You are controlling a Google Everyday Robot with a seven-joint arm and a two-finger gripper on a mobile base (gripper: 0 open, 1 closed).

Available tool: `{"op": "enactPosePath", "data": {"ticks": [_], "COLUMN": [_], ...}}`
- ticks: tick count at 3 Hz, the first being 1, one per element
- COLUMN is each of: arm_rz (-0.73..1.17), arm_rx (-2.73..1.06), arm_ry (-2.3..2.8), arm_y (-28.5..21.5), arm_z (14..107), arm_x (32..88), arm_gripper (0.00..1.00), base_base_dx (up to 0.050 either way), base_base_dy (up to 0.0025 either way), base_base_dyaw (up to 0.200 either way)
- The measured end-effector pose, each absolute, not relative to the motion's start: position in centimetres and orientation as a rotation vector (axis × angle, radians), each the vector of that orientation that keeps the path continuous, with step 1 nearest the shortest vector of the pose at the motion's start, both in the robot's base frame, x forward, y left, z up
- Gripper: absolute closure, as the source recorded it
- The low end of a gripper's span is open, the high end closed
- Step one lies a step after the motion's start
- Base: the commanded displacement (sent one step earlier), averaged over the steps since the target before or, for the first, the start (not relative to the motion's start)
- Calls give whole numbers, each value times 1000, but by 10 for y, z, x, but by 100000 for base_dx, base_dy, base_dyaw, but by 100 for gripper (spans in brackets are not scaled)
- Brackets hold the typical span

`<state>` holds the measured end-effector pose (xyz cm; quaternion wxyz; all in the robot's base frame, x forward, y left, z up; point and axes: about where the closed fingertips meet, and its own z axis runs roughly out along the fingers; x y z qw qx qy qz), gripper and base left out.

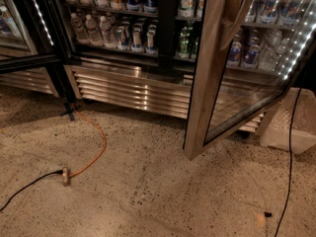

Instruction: Open right fridge door

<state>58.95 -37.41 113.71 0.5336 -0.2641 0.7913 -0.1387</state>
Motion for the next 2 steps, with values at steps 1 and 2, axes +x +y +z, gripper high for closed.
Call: {"op": "enactPosePath", "data": {"ticks": [1,2], "arm_rz": [-522,-640], "arm_rx": [-381,-213], "arm_ry": [1893,1884], "arm_y": [-436,-472], "arm_z": [1162,1178], "arm_x": [534,477], "arm_gripper": [0,0], "base_base_dx": [0,0], "base_base_dy": [0,0], "base_base_dyaw": [0,0]}}
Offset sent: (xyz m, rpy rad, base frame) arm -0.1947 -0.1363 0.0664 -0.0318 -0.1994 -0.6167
